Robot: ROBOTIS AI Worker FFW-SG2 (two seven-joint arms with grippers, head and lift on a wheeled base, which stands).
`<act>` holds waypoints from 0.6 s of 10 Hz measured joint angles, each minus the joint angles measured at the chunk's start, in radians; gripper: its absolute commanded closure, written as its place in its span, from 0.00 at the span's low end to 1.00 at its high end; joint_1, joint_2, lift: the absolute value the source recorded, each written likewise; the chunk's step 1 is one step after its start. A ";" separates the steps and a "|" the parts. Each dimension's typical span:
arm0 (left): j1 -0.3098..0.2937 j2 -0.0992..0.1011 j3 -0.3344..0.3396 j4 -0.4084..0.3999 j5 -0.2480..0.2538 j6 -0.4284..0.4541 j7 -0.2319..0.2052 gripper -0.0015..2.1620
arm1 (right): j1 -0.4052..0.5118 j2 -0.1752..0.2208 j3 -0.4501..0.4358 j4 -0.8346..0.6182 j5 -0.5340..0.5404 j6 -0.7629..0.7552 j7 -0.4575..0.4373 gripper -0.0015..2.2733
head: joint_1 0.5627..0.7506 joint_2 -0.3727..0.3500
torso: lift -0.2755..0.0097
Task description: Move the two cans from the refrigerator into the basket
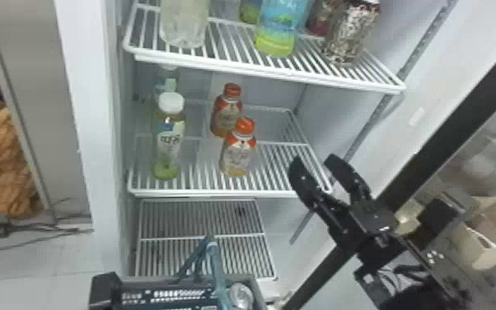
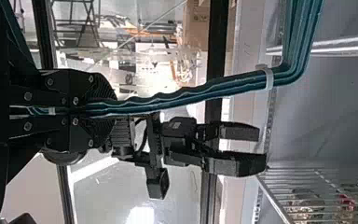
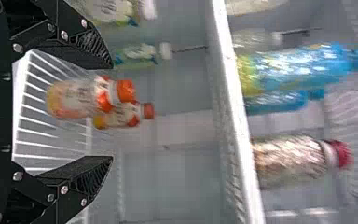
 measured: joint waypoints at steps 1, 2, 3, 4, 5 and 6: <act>0.000 -0.001 0.000 0.000 -0.001 0.001 0.000 0.56 | 0.009 0.003 0.012 0.037 -0.011 -0.101 -0.028 0.16 | 0.70 0.03 | 0.03; 0.002 -0.001 0.000 0.000 -0.001 0.001 0.000 0.56 | 0.015 0.007 0.015 0.059 -0.015 -0.137 -0.042 0.16 | 0.70 0.03 | 0.03; 0.002 -0.001 -0.001 0.000 -0.001 0.001 0.000 0.56 | 0.016 0.009 0.016 0.077 -0.017 -0.153 -0.050 0.16 | 0.70 0.03 | 0.03; 0.002 -0.002 -0.002 0.000 -0.001 0.002 0.000 0.56 | 0.016 0.013 0.016 0.100 -0.012 -0.182 -0.073 0.16 | 0.70 0.03 | 0.03; 0.003 -0.003 -0.003 0.000 -0.001 0.003 0.000 0.56 | 0.015 0.019 0.017 0.117 0.000 -0.206 -0.102 0.16 | 0.70 0.03 | 0.03; 0.004 -0.003 -0.005 0.000 -0.001 0.005 0.001 0.56 | 0.006 0.027 0.017 0.138 0.014 -0.219 -0.120 0.16 | 0.70 0.03 | 0.03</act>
